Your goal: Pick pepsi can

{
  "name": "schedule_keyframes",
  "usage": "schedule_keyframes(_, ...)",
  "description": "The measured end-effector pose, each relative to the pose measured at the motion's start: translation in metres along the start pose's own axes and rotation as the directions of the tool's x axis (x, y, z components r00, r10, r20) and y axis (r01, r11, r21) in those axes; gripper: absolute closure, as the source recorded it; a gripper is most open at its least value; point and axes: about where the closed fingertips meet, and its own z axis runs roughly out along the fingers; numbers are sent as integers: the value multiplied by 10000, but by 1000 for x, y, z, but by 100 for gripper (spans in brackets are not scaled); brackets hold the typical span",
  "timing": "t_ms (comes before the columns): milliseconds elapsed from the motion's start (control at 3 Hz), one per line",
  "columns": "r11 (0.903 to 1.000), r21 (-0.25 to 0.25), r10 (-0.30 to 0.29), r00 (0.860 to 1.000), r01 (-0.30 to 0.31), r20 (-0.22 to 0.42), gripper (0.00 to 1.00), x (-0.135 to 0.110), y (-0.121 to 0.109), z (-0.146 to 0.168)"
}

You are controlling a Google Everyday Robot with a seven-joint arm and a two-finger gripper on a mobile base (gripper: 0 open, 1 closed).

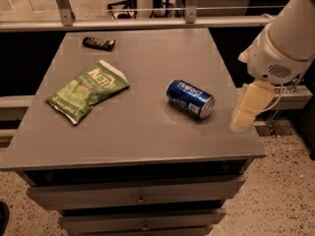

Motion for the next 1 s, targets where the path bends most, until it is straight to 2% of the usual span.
schedule_keyframes(333, 9971, 136, 744, 9972, -746, 90, 0, -18, -21, 40)
schedule_keyframes(667, 9863, 289, 1621, 9868, -1622, 62, 0, -39, -42, 79)
schedule_keyframes(1000, 9746, 305, 2225, 9749, -2221, -110, 0, -49, -47, 95)
